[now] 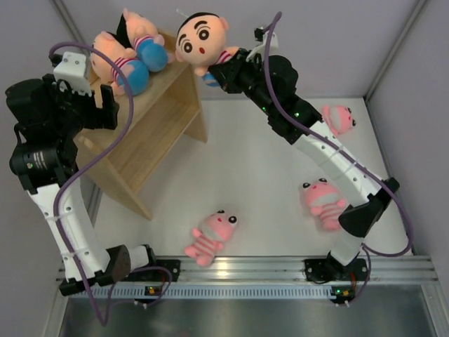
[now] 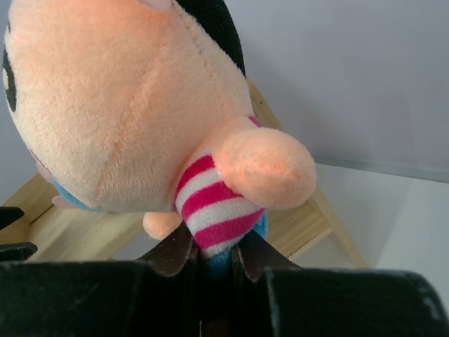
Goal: Place and organize the stuffed toys onto the shelf
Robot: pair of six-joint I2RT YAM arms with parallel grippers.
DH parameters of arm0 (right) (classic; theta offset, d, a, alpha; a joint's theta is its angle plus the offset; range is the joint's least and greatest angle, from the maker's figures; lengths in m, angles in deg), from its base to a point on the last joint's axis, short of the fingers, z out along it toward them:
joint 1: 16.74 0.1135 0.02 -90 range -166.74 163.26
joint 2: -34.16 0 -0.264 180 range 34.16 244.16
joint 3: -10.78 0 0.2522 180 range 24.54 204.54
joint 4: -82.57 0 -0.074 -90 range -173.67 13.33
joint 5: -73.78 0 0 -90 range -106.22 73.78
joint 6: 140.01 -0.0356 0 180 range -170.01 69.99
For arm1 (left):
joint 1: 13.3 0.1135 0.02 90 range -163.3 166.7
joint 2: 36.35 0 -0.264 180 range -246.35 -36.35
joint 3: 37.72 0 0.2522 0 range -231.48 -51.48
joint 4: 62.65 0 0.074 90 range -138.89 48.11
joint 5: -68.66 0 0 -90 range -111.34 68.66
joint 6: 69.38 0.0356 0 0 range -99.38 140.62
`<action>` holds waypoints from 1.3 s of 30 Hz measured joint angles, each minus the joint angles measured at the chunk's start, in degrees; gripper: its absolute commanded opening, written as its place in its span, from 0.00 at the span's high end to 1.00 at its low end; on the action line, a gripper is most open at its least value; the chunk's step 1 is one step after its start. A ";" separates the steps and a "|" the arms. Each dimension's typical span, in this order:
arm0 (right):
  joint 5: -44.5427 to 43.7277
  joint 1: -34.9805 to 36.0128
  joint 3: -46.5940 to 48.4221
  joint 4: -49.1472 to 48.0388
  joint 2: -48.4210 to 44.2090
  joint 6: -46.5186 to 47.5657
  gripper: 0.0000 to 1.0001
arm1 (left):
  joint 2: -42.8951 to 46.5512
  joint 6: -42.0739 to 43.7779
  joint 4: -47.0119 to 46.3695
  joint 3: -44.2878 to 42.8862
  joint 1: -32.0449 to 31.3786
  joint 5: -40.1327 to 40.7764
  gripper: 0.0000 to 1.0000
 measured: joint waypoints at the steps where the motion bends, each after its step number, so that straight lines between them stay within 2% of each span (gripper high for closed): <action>1: 0.26 0.15 -1.27 0.11 -1.07 -0.46 1.00 | 1.73 0.17 -0.20 1.27 0.02 -0.61 0.14; 5: 0.96 1.68 -6.62 0.07 -5.62 -2.32 1.00 | 8.98 0.37 -0.72 6.93 0.00 -3.43 0.15; 8: 1.01 5.22 -9.44 -0.22 -7.69 -3.21 1.00 | 15.43 0.42 -1.14 13.07 0.00 -6.93 0.11; 15: 1.64 15.87 -18.97 -2.36 -10.08 -7.23 1.00 | 24.02 -0.79 -0.85 16.61 0.00 -13.09 0.05; 22: 2.34 22.16 -17.49 -2.82 -7.67 -8.70 1.00 | 25.77 -1.01 -0.85 16.55 0.48 -15.91 0.04; 26: 3.76 24.65 -13.84 -2.75 -5.09 -8.72 1.00 | 25.75 -0.96 -0.85 16.55 1.05 -15.56 0.09; 27: 3.91 25.11 -12.96 -2.73 -4.46 -8.70 1.00 | 25.73 -0.98 -0.85 16.46 1.09 -15.21 0.12; 28: 3.96 25.49 -12.22 -2.73 -3.89 -8.70 1.00 | 25.68 -0.96 -0.85 16.24 1.14 -14.95 0.23; 30: 4.20 25.90 -11.50 -2.75 -3.17 -8.72 1.00 | 25.59 -1.07 -0.90 15.80 1.18 -14.78 0.37; 31: 4.33 25.99 -11.37 -2.84 -2.97 -8.72 1.00 | 25.59 -0.98 -0.83 15.65 1.20 -14.78 0.55; 33: 5.03 26.10 -11.32 -2.91 -2.91 -8.74 1.00 | 25.57 -1.03 -0.79 15.45 1.20 -14.80 0.78; 34: 5.40 26.14 -11.26 -3.08 -2.91 -8.72 0.96 | 25.49 -1.07 -0.68 15.26 1.18 -14.84 0.93; 35: 5.70 26.18 -10.93 -3.13 -2.89 -8.66 0.91 | 25.27 -1.27 -0.59 14.93 1.18 -14.93 1.00; 36: 5.95 26.23 -10.51 -3.28 -2.78 -8.44 0.82 | 24.98 -1.40 -0.59 14.45 1.18 -14.80 1.00; 37: 6.03 26.25 -10.19 -3.48 -2.78 -8.13 0.58 | 24.61 -1.68 -0.70 13.84 1.18 -14.62 1.00; 39: 5.99 26.25 -9.84 -3.85 -2.75 -6.80 0.43 | 23.78 -2.16 -1.09 12.50 1.22 -12.94 1.00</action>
